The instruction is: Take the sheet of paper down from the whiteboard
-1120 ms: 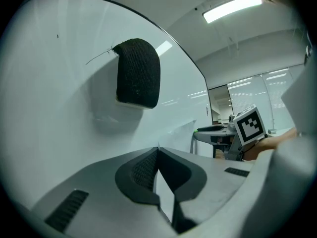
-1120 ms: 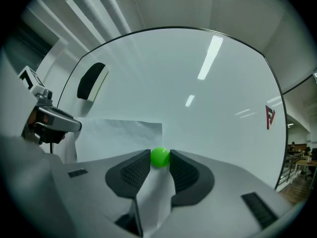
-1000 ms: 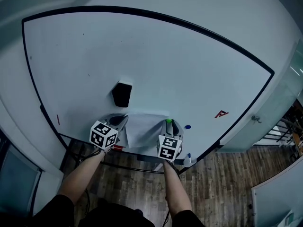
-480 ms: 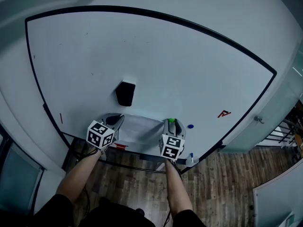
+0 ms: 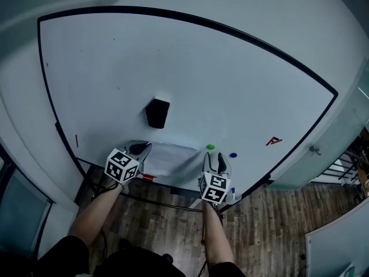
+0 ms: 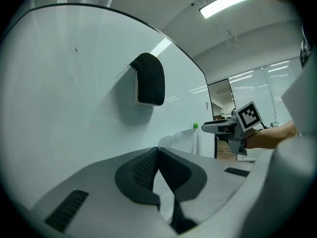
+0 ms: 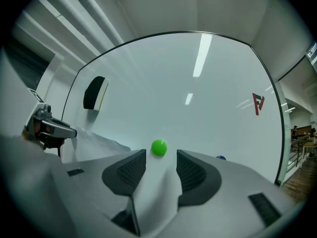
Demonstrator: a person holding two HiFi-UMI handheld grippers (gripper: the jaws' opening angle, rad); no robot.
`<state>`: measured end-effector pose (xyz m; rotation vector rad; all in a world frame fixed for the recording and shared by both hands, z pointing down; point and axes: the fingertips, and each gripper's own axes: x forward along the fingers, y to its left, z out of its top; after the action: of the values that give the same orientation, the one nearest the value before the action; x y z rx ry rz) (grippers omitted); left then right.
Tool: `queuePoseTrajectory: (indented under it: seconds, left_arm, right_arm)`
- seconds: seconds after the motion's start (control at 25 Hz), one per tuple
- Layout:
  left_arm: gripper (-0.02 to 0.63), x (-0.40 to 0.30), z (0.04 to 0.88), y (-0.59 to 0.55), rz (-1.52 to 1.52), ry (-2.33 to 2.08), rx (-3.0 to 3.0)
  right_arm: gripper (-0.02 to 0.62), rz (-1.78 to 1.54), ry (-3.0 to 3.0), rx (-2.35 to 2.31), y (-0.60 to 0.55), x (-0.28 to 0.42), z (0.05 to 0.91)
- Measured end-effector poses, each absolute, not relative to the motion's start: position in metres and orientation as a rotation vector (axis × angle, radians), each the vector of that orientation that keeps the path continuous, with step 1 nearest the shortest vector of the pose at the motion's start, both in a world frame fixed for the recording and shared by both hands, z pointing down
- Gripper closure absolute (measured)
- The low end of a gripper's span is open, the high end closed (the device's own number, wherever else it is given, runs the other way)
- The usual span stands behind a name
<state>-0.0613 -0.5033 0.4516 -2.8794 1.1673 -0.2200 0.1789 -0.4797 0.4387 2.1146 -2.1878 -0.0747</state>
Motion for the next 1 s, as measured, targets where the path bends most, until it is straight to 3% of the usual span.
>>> queuePoseTrajectory:
  seconds: [0.16,0.6,1.0]
  left_arm:
    - [0.586,-0.062,0.452,-0.497,-0.206,1.175,-2.886]
    - [0.586,-0.064,0.455,-0.48,-0.215,1.179,-2.887]
    - [0.586,-0.058,0.455,-0.46,-0.235,1.143,-2.886]
  right_arm:
    - [0.407,-0.052,-2.204,2.078,-0.468,0.175,0.449]
    - [0.523,-0.011,-2.222,2.054,-0.443,0.171,0.462]
    - [0.571,-0.003,-2.242,2.042,-0.413,0.171,0.463]
